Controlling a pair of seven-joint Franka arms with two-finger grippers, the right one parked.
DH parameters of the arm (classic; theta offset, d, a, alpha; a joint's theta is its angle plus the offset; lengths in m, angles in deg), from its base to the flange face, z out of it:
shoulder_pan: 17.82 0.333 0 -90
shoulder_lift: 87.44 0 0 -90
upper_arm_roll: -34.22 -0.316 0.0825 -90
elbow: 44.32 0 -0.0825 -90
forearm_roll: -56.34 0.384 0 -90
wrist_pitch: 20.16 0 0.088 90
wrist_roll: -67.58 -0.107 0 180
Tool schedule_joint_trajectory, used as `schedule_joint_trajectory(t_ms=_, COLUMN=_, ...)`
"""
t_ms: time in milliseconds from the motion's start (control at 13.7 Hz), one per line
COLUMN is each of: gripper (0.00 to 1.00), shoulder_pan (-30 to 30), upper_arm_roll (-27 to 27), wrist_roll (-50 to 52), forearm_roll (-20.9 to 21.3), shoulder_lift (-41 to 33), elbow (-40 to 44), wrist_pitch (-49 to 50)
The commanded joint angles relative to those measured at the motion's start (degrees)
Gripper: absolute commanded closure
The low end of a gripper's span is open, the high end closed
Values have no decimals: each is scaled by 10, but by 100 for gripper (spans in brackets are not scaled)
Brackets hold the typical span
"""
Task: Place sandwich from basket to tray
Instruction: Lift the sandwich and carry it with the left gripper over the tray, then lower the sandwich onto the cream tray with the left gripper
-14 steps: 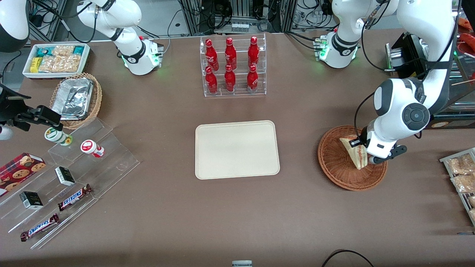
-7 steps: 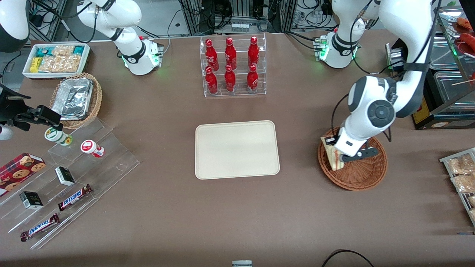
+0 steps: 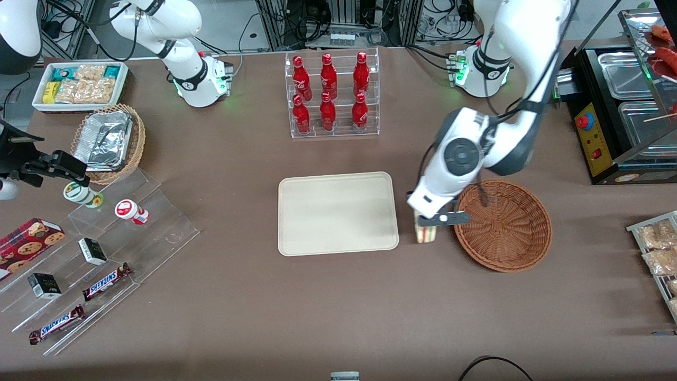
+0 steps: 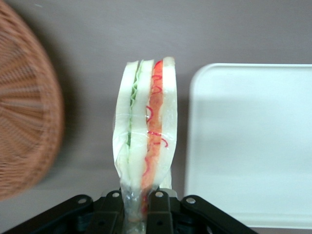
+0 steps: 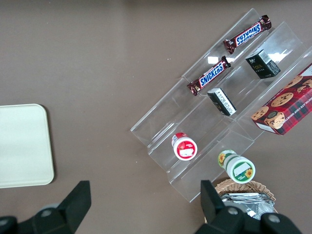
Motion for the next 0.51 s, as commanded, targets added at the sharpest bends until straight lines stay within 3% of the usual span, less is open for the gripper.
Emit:
schedule_joint_trajectory(t_ms=0, gripper=100, shoulder_pan=-44, upper_arm_roll=-7, wrist_roll=40, forearm_roll=-8, shoulder_lift=64, elbow=91, wrist_pitch=26)
schedule_joint_trajectory(t_ms=293, gripper=100, shoulder_pan=-101, upper_arm_roll=-7, wrist_roll=121, forearm_roll=-8, shoulder_lift=143, elbow=184, wrist_pitch=26)
schedule_joint_trajectory(t_ms=439, gripper=100, shoulder_pan=-122, upper_arm_roll=-7, wrist_roll=142, forearm_roll=-8, shoulder_lift=156, elbow=193, wrist_pitch=23)
